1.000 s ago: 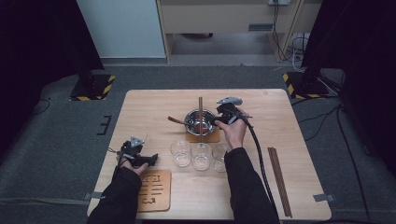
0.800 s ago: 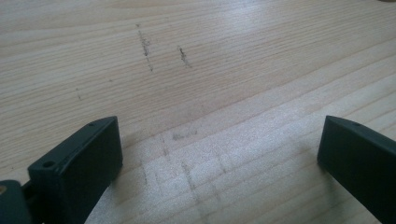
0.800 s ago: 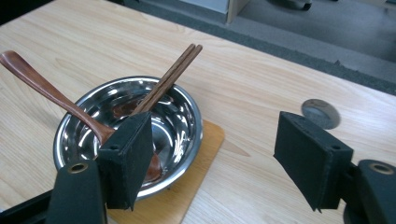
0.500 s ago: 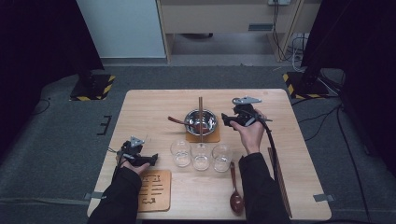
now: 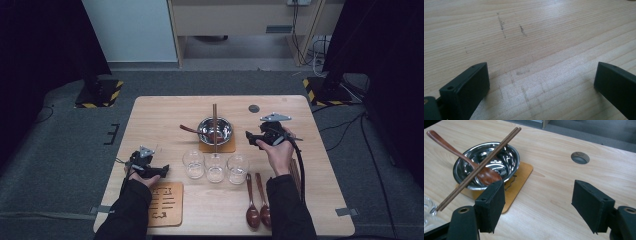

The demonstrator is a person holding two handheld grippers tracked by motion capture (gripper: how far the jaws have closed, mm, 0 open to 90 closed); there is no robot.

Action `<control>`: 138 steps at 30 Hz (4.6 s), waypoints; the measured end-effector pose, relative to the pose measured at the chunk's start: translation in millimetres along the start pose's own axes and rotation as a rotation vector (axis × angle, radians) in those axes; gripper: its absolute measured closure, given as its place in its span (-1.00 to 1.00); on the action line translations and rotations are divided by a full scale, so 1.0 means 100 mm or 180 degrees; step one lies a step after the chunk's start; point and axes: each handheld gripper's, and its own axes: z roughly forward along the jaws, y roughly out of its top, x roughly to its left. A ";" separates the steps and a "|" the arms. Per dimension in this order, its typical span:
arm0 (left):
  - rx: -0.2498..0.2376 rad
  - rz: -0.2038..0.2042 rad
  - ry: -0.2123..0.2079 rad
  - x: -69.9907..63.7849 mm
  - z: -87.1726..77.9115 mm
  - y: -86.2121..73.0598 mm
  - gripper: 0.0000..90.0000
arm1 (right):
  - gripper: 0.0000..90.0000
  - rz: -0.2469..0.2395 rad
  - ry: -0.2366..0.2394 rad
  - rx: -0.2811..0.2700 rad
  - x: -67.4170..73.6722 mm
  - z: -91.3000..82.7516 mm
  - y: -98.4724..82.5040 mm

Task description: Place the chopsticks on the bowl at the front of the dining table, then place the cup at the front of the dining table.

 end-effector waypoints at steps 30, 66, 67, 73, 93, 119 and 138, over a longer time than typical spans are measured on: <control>-0.0101 -0.0066 -0.0049 0.02 -0.09 0.03 -0.52 | -0.50 0.0017 -0.0101 0.0121 -0.39 -0.55 -0.65; -0.0816 -0.0112 -0.0387 -0.28 -0.55 0.34 -0.44 | -0.55 0.0144 -0.0249 0.0376 -0.58 -0.54 -1.11; -0.0836 -0.0108 -0.0408 -0.30 -0.57 0.36 -0.44 | -0.55 0.0135 -0.0247 0.0373 -0.59 -0.53 -1.11; -0.0938 -0.0083 -0.0487 -0.37 -0.66 0.42 -0.44 | -0.55 0.0149 -0.0256 0.0377 -0.62 -0.54 -1.12; -0.0929 0.0046 -0.0548 -0.53 -0.65 0.59 -0.40 | -0.58 0.0263 -0.0391 0.0334 -0.80 -0.62 -1.19; -0.0493 0.0255 -0.0599 -0.73 -0.33 0.66 -0.26 | -0.57 0.0372 -0.0633 0.0404 -1.08 -0.67 -1.38; -0.0113 0.0292 -0.0489 -0.82 -0.18 0.69 0.13 | -0.58 0.0419 -0.0723 0.0570 -1.22 -0.63 -1.53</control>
